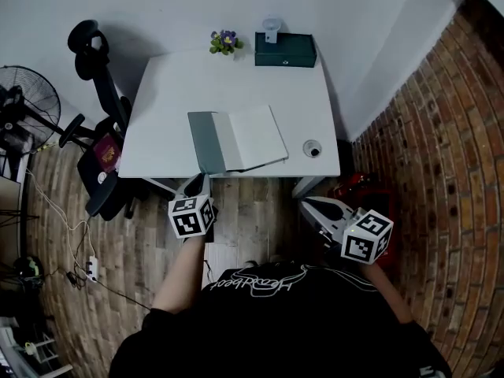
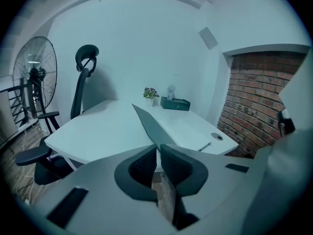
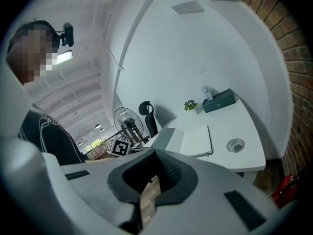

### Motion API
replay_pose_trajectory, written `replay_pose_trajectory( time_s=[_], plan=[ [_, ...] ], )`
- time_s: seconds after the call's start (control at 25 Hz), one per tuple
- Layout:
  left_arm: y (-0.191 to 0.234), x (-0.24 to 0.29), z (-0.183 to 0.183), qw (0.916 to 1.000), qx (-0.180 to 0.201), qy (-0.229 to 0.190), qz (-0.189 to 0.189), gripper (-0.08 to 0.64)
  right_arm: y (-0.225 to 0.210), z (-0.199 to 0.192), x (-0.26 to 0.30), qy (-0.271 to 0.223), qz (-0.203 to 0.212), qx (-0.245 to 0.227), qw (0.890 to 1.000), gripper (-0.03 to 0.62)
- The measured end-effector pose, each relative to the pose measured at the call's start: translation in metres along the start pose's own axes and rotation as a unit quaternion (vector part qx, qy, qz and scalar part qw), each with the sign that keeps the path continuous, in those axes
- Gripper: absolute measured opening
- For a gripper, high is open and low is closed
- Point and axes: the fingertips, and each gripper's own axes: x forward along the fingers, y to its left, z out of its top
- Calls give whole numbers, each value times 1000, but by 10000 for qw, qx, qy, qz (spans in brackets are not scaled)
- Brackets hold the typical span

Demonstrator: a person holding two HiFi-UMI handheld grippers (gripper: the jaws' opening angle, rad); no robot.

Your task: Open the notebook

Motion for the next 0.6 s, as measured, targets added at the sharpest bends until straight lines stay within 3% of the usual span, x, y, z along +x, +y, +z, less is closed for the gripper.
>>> replay_pose_trajectory(
  time_s=[0.48,0.6],
  plan=[
    [20,12,-27,9989,-243,278,-299,48,9,-28,-11,43,-369,182,9991,2],
    [21,13,-33,9985,-196,321,-401,80,14,-34,-14,64,-439,186,9988,2]
  ],
)
